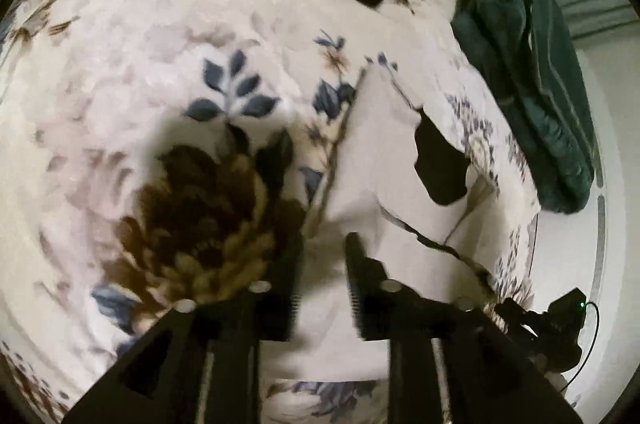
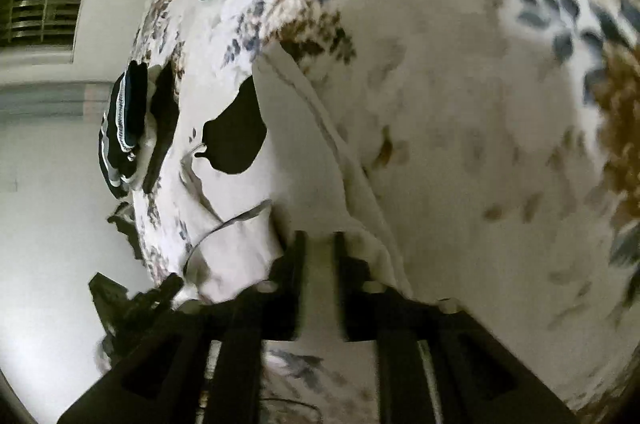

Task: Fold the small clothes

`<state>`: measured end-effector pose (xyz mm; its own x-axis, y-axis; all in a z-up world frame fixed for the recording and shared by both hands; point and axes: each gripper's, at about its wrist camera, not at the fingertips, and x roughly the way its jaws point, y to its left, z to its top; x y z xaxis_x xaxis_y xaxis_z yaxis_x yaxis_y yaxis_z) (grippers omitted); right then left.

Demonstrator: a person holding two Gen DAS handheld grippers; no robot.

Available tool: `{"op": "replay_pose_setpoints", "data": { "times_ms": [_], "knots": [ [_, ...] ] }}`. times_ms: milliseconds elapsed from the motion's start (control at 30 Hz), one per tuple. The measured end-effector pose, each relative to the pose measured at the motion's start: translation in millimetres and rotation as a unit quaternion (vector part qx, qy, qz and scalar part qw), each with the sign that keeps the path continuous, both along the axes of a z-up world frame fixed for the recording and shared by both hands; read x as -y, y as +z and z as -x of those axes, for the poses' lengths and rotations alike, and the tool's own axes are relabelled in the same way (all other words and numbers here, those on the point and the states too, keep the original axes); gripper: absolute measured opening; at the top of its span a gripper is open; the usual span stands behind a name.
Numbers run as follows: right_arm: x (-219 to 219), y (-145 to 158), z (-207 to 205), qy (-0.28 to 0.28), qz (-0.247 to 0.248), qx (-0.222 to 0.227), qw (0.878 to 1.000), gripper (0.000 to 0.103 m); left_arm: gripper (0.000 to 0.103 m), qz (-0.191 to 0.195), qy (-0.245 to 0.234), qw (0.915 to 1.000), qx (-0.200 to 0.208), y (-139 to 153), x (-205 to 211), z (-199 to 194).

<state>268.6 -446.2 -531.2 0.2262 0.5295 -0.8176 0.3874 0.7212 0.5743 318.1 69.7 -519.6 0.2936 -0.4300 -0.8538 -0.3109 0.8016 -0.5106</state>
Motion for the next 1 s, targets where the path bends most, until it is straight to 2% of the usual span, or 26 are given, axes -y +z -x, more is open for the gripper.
{"op": "replay_pose_setpoints", "data": {
  "times_ms": [33, 67, 100, 233, 400, 467, 500, 533, 567, 600, 667, 733, 833, 867, 900, 933, 967, 1000],
  "knots": [
    [0.4, 3.3, 1.9, 0.012, 0.022, 0.002, 1.0, 0.056, 0.043, 0.001, 0.004, 1.0, 0.004, 0.0, -3.9, 5.7],
    [7.4, 1.3, 2.3, 0.017, 0.03, 0.0, 0.999, 0.057, 0.058, -0.003, 0.01, 0.9999, 0.005, -2.0, -7.8, 13.8],
    [8.1, -0.7, 5.0, 0.022, 0.033, -0.004, 0.999, 0.057, 0.062, -0.008, 0.016, 0.9998, 0.006, -3.9, -10.8, 20.9],
    [8.5, -16.9, 10.5, 0.037, 0.03, -0.016, 0.999, 0.057, 0.062, -0.007, 0.006, 0.9999, -0.005, -15.4, -9.6, 21.8],
    [1.5, -42.1, -6.7, 0.029, 0.025, -0.025, 0.999, 0.057, 0.061, -0.025, -0.049, 0.9985, -0.005, -33.2, 24.6, -5.3],
    [-0.2, -54.9, -16.7, 0.029, 0.021, -0.038, 0.999, 0.057, 0.057, -0.045, -0.07, 0.9965, 0.003, -36.5, 36.8, -15.6],
    [-1.0, -59.4, -20.0, 0.03, 0.013, -0.041, 0.999, 0.057, 0.025, -0.051, -0.074, 0.9958, 0.016, -35.9, 39.5, -18.3],
    [-2.2, -62.2, -22.0, 0.029, -0.002, -0.036, 0.999, 0.037, 0.003, -0.052, -0.076, 0.9955, 0.022, -35.9, 40.3, -20.3],
    [-3.8, -60.7, -23.6, 0.027, -0.013, -0.019, 0.999, 0.015, 0.005, -0.051, -0.074, 0.9957, 0.022, -35.1, 38.7, -21.7],
    [-7.1, -56.7, -26.3, 0.033, 0.0, -0.013, 0.999, 0.003, 0.004, -0.049, -0.068, 0.996, 0.031, -32.1, 35.4, -21.0],
    [-8.9, -49.2, -29.3, 0.034, 0.013, 0.001, 0.999, 0.003, 0.004, -0.057, -0.068, 0.9953, 0.038, -28.5, 29.9, -18.4],
    [-6.6, -48.4, -33.3, 0.026, 0.041, -0.003, 0.999, 0.003, 0.005, -0.044, -0.059, 0.9971, 0.018, -38.2, 20.4, -16.6],
    [-12.6, -62.8, -42.7, 0.055, 0.078, -0.044, 0.994, 0.004, 0.009, 0.015, -0.05, 0.9983, -0.027, -49.9, 12.4, -21.6],
    [-15.1, -67.6, -45.6, 0.065, 0.073, -0.059, 0.993, 0.005, 0.014, 0.034, -0.049, 0.9976, -0.036, -46.6, 10.1, -24.6],
    [-15.8, -70.1, -48.5, 0.065, 0.055, -0.072, 0.994, 0.009, 0.024, 0.034, -0.052, 0.9975, -0.033, -39.1, 9.1, -26.4],
    [-15.0, -68.0, -50.5, 0.061, 0.048, -0.075, 0.994, 0.02, 0.032, 0.027, -0.056, 0.9978, -0.022, -28.4, 8.2, -29.1],
    [-14.8, -63.5, -52.8, 0.059, 0.05, -0.071, 0.994, 0.031, 0.054, 0.022, -0.06, 0.9979, -0.008, -18.0, 7.2, -32.3],
    [-14.3, -57.0, -55.8, 0.056, 0.053, -0.062, 0.995, 0.055, 0.072, 0.016, -0.064, 0.9978, 0.007, -7.6, 6.0, -38.1]
  ]
}}
